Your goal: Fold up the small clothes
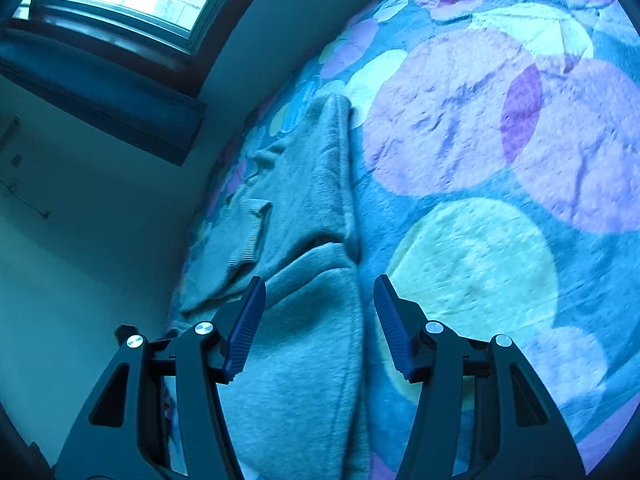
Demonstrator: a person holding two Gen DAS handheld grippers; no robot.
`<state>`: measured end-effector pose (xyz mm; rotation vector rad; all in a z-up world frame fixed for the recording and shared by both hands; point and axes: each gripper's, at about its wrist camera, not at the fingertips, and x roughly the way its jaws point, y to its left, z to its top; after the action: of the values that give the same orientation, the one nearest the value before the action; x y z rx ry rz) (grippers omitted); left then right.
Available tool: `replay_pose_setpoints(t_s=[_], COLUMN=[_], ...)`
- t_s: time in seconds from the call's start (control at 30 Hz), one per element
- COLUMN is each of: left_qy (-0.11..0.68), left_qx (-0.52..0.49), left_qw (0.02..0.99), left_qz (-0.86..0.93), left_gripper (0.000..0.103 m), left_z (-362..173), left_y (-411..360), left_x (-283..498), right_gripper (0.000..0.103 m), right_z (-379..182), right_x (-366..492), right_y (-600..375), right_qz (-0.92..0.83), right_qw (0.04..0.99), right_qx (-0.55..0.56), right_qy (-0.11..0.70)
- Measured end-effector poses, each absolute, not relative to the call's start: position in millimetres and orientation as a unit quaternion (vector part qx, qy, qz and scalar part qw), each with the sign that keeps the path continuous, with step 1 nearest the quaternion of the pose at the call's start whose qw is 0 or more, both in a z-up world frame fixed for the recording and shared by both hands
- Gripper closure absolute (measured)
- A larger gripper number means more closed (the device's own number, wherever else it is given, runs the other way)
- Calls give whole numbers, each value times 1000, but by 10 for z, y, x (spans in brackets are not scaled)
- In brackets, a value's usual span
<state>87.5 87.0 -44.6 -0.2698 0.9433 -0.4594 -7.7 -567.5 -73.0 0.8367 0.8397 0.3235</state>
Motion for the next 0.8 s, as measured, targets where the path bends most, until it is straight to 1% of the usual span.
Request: replay_pose_setpoints(t_s=[0.1, 0.17, 0.27, 0.3, 0.33, 0.37, 0.47, 0.57, 0.73, 0.8], left_qy=[452, 453, 459, 460, 460, 458, 447, 433, 395, 376], left_qx=[-124, -123, -121, -118, -112, -107, -93, -91, -92, -90], left_qw=[857, 857, 856, 857, 858, 861, 869, 879, 900, 910], left_qz=[-214, -211, -205, -203, -199, -196, -189, -179, -163, -147], left_gripper=[85, 83, 83, 83, 83, 84, 91, 91, 92, 94], left_z=[-459, -464, -482, -484, -482, -473, -428, -341, -108, -6], left_y=[856, 847, 831, 824, 807, 796, 761, 751, 775, 779], left_x=[882, 887, 912, 916, 916, 907, 864, 791, 546, 408], right_gripper=[47, 47, 49, 52, 64, 81, 91, 94, 94, 94], right_z=[-741, -757, -735, -719, -713, -707, -675, -549, -252, -124], right_x=[-15, 30, 100, 120, 133, 146, 124, 17, -281, -416], right_y=[-5628, -5586, -5465, -5419, -5379, -5340, -5256, -5231, -5171, -5154], right_qz=[147, 152, 144, 137, 133, 131, 117, 113, 120, 123], right_qw=[823, 825, 840, 848, 855, 859, 874, 890, 913, 921], right_qx=[371, 359, 316, 295, 277, 264, 222, 204, 188, 182], right_qy=[405, 409, 416, 418, 418, 419, 416, 393, 341, 322])
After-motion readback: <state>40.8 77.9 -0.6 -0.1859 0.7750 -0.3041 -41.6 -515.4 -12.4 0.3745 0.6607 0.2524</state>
